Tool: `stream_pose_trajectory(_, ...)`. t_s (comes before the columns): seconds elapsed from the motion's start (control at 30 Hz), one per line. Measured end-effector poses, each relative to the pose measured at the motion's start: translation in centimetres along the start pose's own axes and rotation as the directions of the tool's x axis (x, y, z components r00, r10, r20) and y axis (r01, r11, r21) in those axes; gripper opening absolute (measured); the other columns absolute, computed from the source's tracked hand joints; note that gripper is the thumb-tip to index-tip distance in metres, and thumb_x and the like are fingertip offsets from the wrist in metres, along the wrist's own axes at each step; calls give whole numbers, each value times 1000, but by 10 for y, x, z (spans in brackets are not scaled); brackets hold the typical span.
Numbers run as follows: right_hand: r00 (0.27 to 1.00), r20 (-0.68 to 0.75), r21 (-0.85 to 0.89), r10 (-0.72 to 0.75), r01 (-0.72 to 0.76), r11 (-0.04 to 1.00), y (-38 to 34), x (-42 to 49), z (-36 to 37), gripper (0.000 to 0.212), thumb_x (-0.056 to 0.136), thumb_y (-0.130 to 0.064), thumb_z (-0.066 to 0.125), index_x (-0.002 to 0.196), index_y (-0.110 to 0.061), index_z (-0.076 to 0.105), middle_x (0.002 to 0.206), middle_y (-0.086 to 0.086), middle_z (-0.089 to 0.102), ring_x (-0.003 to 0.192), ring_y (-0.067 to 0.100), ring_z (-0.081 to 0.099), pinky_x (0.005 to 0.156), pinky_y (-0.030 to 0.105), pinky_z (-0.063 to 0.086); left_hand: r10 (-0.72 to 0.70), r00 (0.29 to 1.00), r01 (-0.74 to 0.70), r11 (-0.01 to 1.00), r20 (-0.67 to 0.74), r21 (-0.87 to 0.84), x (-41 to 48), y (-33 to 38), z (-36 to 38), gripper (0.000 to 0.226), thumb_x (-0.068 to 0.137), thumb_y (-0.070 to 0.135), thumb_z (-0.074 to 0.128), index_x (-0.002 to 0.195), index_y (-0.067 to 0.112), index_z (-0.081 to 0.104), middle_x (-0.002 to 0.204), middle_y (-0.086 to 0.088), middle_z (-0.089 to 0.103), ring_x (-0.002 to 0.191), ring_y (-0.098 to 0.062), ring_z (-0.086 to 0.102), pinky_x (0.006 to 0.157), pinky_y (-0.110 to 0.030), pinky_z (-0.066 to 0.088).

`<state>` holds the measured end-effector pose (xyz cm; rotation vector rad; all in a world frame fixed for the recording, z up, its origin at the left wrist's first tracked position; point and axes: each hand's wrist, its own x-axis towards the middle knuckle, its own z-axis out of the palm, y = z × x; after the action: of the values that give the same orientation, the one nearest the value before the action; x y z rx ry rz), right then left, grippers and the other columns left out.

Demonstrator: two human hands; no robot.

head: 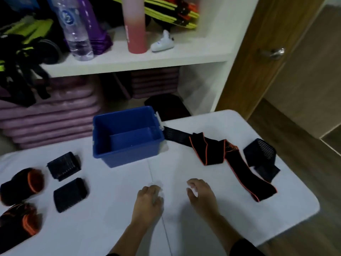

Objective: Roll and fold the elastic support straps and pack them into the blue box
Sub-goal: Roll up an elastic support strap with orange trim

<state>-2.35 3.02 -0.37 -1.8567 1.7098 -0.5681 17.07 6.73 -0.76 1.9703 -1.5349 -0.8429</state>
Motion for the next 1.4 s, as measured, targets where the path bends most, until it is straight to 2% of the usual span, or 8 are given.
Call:
stream_pose_trajectory(0.2, 983, -184, 27, 26, -21, 999, 71, -3, -76, 21, 89, -23, 57, 108, -21, 63, 105, -10, 60, 93, 8, 56, 82, 24, 50, 130, 973, -113, 989, 192, -96, 17, 82, 71, 28, 75, 25, 55, 99, 32, 65, 99, 7, 62, 88, -9, 58, 81, -24, 50)
stream_pose_trajectory(0.47, 934, -339, 17, 112, -113, 993, 156, 20, -160, 17, 86, -8, 61, 101, -14, 65, 100, 2, 65, 89, 15, 57, 77, 26, 46, 211, 927, -159, 970, 310, -187, 33, 176, 154, 25, 70, 40, 56, 92, 37, 66, 95, 11, 64, 79, 0, 60, 74, -18, 51)
stream_pose_trajectory(0.6, 943, -277, 40, 187, -183, 982, 190, 35, -177, 21, 89, -9, 55, 108, -12, 63, 105, 2, 64, 94, 14, 55, 76, 20, 40, 139, 964, -105, 982, 225, -157, 49, 207, 186, 23, 80, 16, 60, 99, 28, 64, 98, 6, 60, 85, -6, 57, 68, -4, 38)
stream_pose_trajectory(0.83, 992, -123, 119, -5, 19, 993, 187, 99, -176, 30, 89, -18, 49, 118, -11, 58, 112, 3, 58, 105, 16, 55, 92, 31, 47, 12, 995, -22, 995, -97, -102, 105, 227, 179, 30, 84, 15, 62, 114, 18, 60, 109, -3, 52, 97, -18, 54, 78, -24, 43)
stream_pose_trajectory(0.93, 999, -20, 53, -25, 26, 998, 183, 140, -169, 43, 93, -12, 47, 136, -12, 42, 136, 4, 45, 128, 19, 40, 107, 28, 34, 45, 992, -48, 999, -120, -21, 128, 226, 171, 36, 83, 17, 63, 118, 20, 56, 117, -5, 51, 111, -25, 50, 90, -34, 47)
stream_pose_trajectory(1.07, 989, 143, -7, -36, 38, 999, 177, 183, -154, 57, 93, -4, 44, 146, -15, 26, 149, 4, 34, 139, 22, 27, 115, 31, 26, 145, 988, -142, 989, -60, 47, 161, 235, 164, 42, 84, 14, 62, 125, 18, 53, 127, -2, 50, 123, -21, 41, 100, -26, 35)
stream_pose_trajectory(1.27, 993, 107, -102, 39, -28, 994, 190, 193, -140, 27, 92, -15, 50, 118, -16, 57, 114, 7, 56, 113, 24, 49, 95, 33, 42, 222, 973, -225, 973, 59, 58, 196, 241, 167, 47, 86, 15, 60, 131, 21, 47, 137, 4, 48, 129, -14, 38, 102, -18, 27)
stream_pose_trajectory(1.4, 996, 16, -20, 92, -92, 996, 194, 186, -145, 17, 94, -17, 46, 98, -12, 62, 90, 0, 53, 90, 20, 56, 73, 28, 44, 177, 962, -204, 973, 210, 110, 209, 235, 176, 54, 86, 22, 59, 136, 28, 41, 144, 6, 41, 133, -15, 37, 110, -36, 33)
